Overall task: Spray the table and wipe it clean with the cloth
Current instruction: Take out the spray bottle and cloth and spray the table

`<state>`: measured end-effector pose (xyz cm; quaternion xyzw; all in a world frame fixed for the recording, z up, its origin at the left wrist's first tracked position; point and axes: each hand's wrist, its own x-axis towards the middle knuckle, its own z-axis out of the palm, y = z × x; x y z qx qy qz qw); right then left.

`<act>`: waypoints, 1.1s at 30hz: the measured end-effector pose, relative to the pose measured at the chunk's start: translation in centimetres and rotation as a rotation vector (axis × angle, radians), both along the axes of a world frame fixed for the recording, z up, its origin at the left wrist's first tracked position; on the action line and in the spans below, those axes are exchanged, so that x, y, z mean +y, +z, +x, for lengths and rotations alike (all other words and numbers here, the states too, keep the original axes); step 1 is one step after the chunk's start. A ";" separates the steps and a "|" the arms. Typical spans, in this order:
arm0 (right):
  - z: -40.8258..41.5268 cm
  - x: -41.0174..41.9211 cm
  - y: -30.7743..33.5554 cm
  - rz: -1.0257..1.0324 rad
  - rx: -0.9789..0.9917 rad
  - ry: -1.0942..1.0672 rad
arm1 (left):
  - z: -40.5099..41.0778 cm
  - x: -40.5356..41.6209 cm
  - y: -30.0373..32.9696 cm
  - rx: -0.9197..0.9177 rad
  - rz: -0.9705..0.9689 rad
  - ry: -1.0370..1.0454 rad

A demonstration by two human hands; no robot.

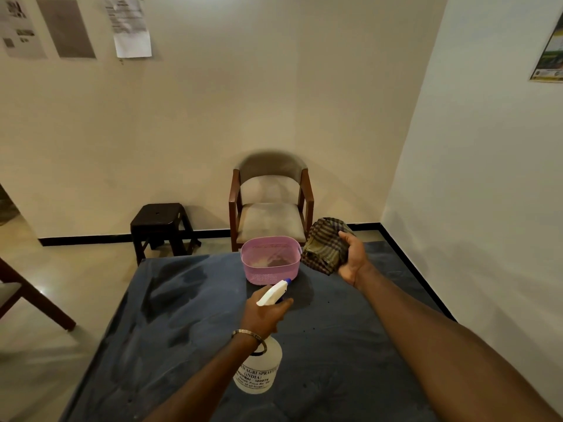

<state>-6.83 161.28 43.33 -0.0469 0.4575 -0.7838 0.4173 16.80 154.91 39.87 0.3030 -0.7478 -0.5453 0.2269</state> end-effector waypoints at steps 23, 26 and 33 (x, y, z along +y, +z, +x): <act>1.4 0.0 -0.7 0.201 0.107 0.172 | -2.9 -1.4 2.7 0.053 0.022 0.084; 1.5 0.2 -0.9 0.198 0.099 0.173 | -2.7 -2.1 2.6 0.066 0.054 0.134; 1.5 0.5 -1.4 0.183 0.098 0.150 | -1.9 -2.8 2.4 0.033 0.034 0.113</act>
